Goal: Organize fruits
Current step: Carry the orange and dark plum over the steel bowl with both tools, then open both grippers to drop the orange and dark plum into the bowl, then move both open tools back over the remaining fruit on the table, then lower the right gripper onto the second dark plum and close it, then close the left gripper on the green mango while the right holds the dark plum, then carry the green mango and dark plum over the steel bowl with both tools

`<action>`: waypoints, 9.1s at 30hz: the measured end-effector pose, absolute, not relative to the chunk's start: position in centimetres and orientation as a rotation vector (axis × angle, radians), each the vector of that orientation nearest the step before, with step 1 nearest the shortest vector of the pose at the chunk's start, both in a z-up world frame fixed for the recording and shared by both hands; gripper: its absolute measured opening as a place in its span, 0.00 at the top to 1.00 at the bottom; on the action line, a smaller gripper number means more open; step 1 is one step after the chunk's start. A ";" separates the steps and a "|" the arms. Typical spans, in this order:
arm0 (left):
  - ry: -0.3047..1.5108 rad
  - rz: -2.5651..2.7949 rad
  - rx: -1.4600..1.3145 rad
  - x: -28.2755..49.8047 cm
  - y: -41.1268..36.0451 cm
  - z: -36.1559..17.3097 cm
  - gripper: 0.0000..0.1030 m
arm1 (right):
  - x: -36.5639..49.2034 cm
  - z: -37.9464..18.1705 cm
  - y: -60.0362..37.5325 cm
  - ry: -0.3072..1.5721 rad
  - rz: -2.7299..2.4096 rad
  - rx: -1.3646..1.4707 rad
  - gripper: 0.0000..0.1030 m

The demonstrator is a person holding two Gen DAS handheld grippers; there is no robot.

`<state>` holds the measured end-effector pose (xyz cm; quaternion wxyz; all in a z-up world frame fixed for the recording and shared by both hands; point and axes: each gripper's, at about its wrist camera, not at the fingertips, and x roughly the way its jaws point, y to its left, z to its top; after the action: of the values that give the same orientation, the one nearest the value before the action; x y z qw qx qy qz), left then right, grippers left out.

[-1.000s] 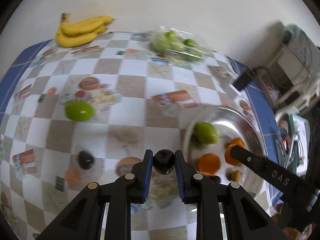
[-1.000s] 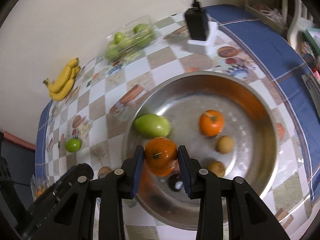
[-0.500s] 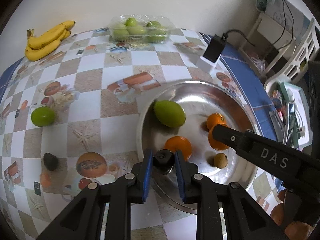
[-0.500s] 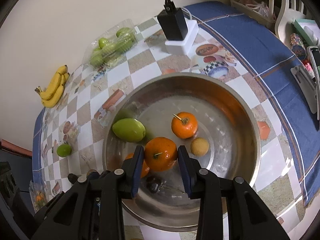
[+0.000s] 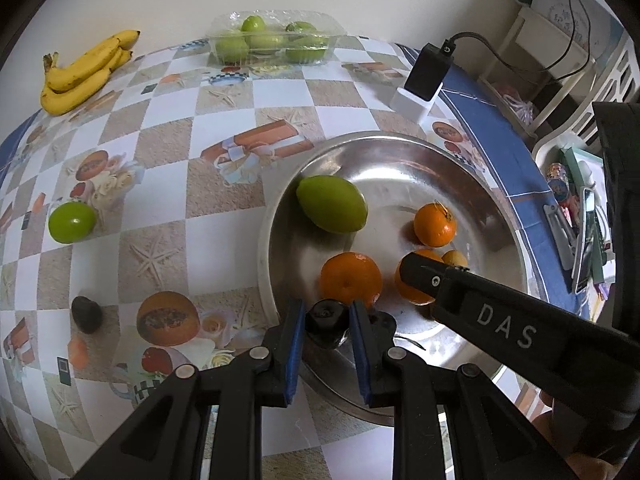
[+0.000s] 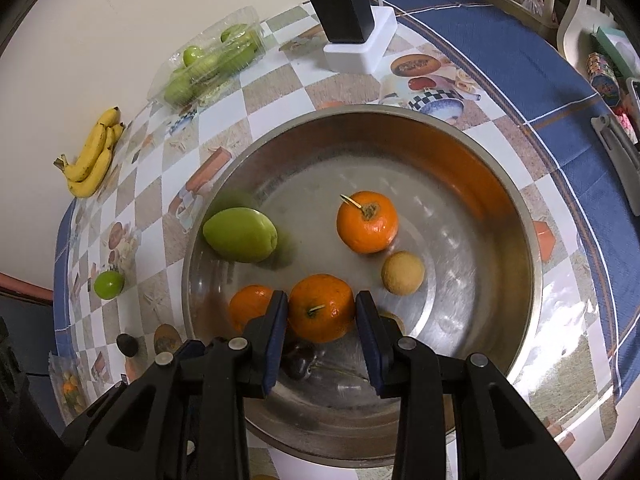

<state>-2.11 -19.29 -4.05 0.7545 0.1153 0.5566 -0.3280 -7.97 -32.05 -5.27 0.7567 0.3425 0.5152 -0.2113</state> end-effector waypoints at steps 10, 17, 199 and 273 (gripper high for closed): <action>1.233 -0.708 0.260 -2.1 -19.4 -4.5 0.75 | -7.6 -5.7 -31.9 1.141 -0.463 0.743 0.64; 1.240 -0.702 0.264 -2.0 -19.4 -4.7 0.73 | -7.5 -5.7 -31.8 1.143 -0.463 0.736 0.64; 1.152 -0.075 -0.075 12.1 4.3 -4.1 0.00 | 5.9 -5.8 -12.6 1.191 0.004 0.444 0.73; 1.065 -0.338 0.093 14.3 -6.4 -2.9 0.43 | 5.0 -3.6 -23.7 1.081 -0.159 0.612 0.73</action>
<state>14.33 -6.40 -2.86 0.8469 0.0441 0.5050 -0.1604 5.02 -23.71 -3.64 0.8103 0.2862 0.5059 -0.0744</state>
